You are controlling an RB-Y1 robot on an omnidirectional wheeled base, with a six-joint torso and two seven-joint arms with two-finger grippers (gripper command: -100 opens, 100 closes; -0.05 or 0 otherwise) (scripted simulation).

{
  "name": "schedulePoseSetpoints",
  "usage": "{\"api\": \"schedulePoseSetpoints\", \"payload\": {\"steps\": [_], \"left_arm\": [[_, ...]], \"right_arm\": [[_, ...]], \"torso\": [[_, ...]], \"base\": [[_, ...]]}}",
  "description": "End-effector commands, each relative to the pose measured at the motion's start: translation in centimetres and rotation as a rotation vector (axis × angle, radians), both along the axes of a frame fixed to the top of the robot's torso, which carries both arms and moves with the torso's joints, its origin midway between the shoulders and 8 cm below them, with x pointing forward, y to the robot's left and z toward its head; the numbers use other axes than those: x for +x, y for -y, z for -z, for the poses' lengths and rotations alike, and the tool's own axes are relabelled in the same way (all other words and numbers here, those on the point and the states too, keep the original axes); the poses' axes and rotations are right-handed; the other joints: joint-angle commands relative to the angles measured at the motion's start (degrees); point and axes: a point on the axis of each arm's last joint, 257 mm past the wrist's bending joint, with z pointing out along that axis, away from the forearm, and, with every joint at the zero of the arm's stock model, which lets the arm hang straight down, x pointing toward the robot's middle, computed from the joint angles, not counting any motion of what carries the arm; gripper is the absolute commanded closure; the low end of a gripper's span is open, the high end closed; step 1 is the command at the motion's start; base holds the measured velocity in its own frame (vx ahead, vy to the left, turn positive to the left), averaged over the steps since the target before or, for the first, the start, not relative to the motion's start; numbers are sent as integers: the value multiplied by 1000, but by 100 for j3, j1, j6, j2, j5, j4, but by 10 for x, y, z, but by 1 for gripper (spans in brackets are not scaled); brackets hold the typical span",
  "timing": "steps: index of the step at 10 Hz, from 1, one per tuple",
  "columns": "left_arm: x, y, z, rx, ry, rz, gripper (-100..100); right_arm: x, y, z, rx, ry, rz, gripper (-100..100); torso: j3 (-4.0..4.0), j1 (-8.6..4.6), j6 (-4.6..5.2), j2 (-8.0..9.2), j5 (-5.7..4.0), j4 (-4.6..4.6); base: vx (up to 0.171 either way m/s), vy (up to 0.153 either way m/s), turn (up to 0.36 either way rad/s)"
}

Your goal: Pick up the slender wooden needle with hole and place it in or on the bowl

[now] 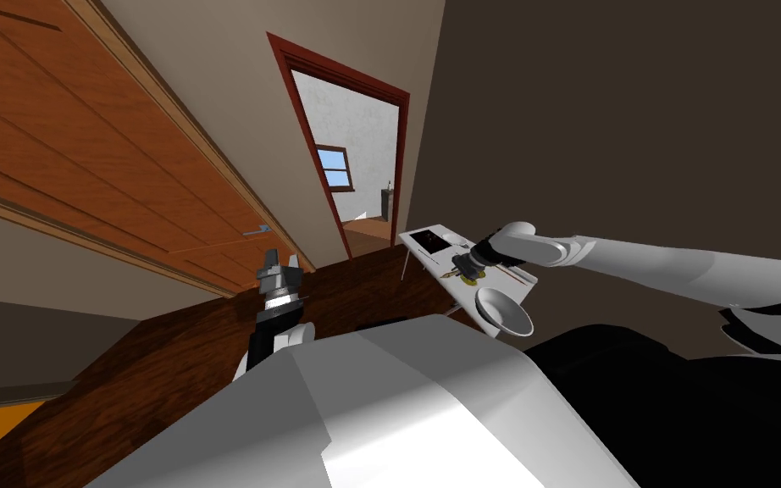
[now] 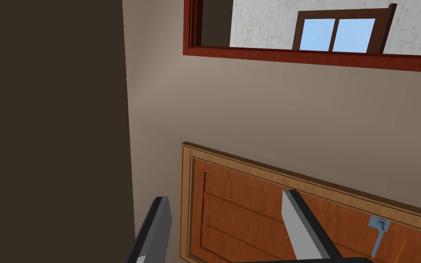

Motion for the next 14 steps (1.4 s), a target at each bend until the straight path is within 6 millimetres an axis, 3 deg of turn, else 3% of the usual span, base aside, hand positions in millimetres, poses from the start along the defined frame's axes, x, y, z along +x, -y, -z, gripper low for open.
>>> {"api": "schedulePoseSetpoints", "payload": {"steps": [1, 8, 9, 13, 14], "left_arm": [[0, 0, 0, 0, 0, 0, 0], [0, 0, 0, 0, 0, 0, 0], [0, 0, 0, 0, 0, 0, 0], [0, 0, 0, 0, 0, 0, 0], [0, 0, 0, 0, 0, 0, 0]], "right_arm": [[-4, -5, -3, -6, -21, -17, 100], [-18, -17, -12, -21, -88, -64, 100], [-18, -17, -11, -22, -90, -64, -100], [-18, -17, -11, -22, -91, -64, -100], [-18, -17, -11, -22, -91, -64, 0]], "torso": [[0, 0, 0, 0, 0, 0], [-13, 6, -5, -19, -2, -8], [-25, 46, -10, -42, 3, -12], [-47, 96, -14, -78, 18, -22], [-48, 97, -14, -79, 19, -22]], "base": [[-155, -231, -24], [-135, -196, -27], [-12, -19, -2], [-2, -2, 0], [0, 0, 0]]}}
